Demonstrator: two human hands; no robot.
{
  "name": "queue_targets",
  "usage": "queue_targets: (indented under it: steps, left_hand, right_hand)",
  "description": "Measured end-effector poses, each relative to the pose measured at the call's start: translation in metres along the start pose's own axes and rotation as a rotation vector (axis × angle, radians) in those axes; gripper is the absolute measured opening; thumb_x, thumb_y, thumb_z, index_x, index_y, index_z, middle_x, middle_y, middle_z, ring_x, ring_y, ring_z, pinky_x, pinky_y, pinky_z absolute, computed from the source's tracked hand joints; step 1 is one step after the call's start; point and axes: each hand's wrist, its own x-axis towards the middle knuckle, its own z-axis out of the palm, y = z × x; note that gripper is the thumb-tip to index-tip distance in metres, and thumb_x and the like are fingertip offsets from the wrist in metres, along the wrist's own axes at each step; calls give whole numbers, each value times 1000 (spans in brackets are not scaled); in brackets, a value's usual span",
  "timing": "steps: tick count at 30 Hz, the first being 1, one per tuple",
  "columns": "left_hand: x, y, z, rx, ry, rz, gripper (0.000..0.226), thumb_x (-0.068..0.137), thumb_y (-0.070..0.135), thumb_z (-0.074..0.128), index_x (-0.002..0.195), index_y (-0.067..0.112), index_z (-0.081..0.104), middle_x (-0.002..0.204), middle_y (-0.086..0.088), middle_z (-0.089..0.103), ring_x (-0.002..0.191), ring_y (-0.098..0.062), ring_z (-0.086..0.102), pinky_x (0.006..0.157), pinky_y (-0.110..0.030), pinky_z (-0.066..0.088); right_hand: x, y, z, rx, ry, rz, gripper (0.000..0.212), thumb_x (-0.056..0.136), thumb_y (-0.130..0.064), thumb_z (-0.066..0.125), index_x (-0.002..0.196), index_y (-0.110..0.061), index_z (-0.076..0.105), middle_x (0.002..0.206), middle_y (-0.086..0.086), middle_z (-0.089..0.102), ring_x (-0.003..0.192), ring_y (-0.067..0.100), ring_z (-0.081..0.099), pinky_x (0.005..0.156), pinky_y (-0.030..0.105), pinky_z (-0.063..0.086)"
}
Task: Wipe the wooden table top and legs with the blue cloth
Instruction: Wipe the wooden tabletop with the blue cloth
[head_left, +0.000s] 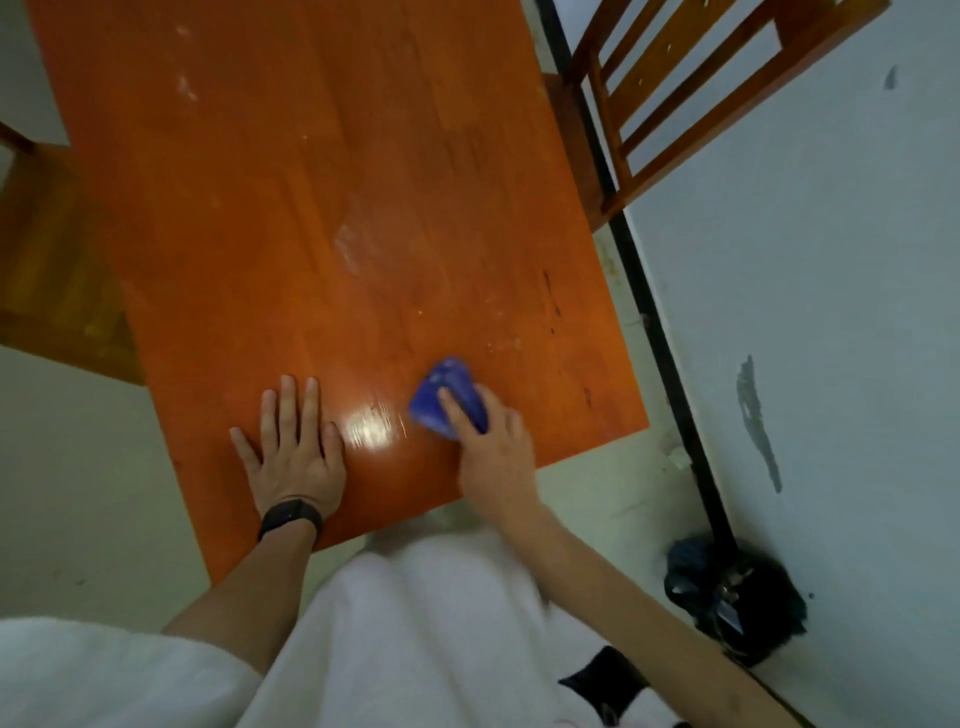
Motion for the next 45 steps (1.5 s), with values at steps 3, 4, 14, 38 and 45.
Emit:
queue_targets:
  steps: [3, 4, 14, 38, 45]
  left_hand:
    - [-3, 4, 3, 0, 35, 0, 58, 101, 44, 21, 155, 34, 4, 163, 9, 0, 151, -15, 0, 118, -56, -5]
    - [-4, 10, 5, -4, 42, -26, 57, 102, 42, 23, 156, 32, 6, 164, 7, 1, 151, -16, 0, 118, -57, -4]
    - [-65, 158, 34, -86, -38, 21, 58, 102, 49, 14, 155, 36, -8, 161, 6, -17, 149, -17, -15, 118, -54, -11]
    - [-106, 214, 19, -39, -252, -99, 56, 104, 42, 19, 155, 38, -6, 162, 11, -14, 151, -17, -7, 120, -52, 2]
    - [-120, 143, 14, -123, -75, -283, 59, 103, 38, 29, 157, 29, 5, 165, 4, -5, 151, -22, -2, 121, -48, 5]
  right_hand:
    - [-12, -18, 17, -88, -156, -245, 71, 79, -18, 45, 146, -40, 39, 149, 7, 43, 105, 32, 52, 79, 39, 46]
    - [-12, -6, 16, -94, -152, -251, 69, 80, -18, 46, 145, -40, 40, 148, 6, 44, 104, 31, 51, 78, 39, 46]
    - [-27, 251, -68, -17, -17, 626, 79, 89, -11, 53, 157, -22, 14, 146, 30, 28, 123, 46, 37, 107, 51, 31]
    - [-25, 187, -64, 20, -67, -288, 97, 58, -4, 81, 144, -34, 47, 136, 13, 51, 94, 31, 57, 73, 44, 56]
    - [-19, 211, -60, -110, -129, -24, 92, 72, -16, 76, 152, -30, 33, 140, 17, 44, 107, 35, 52, 85, 46, 52]
